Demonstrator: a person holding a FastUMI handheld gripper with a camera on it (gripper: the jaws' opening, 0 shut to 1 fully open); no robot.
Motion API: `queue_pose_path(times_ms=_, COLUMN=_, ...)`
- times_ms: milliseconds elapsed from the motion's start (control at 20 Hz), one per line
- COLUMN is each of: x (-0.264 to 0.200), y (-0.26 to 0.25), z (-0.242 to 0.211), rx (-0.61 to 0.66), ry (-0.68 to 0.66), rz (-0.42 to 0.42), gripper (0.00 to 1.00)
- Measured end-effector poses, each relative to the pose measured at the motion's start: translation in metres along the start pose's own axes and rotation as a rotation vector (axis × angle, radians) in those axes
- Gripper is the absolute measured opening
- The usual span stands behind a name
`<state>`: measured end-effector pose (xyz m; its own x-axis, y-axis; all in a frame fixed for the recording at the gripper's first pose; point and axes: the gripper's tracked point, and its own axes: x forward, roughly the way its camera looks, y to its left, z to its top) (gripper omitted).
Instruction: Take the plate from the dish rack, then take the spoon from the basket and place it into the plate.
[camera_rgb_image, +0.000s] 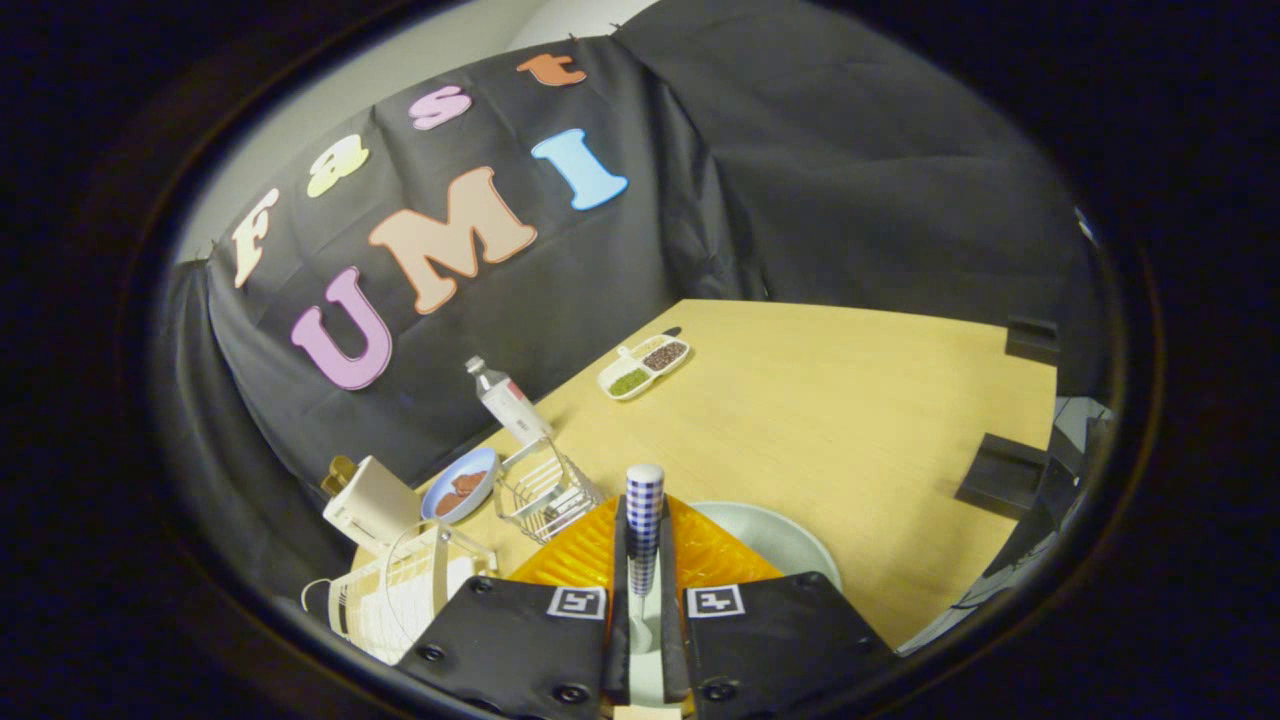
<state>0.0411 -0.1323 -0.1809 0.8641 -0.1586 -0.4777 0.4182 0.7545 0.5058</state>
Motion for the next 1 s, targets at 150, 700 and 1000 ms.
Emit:
queue_pose_path(times_ms=150, x=0.013, y=-0.009, z=-0.001, rx=-0.02, ry=0.015, rz=-0.011, gripper=0.18)
queue_pose_path(times_ms=700, x=0.046, y=-0.038, z=-0.011, rx=-0.119, ry=0.072, rz=-0.079, gripper=0.34)
queue_pose_path(times_ms=1000, x=0.044, y=-0.035, z=0.008, rx=-0.193, ry=0.006, rz=-0.071, gripper=0.68)
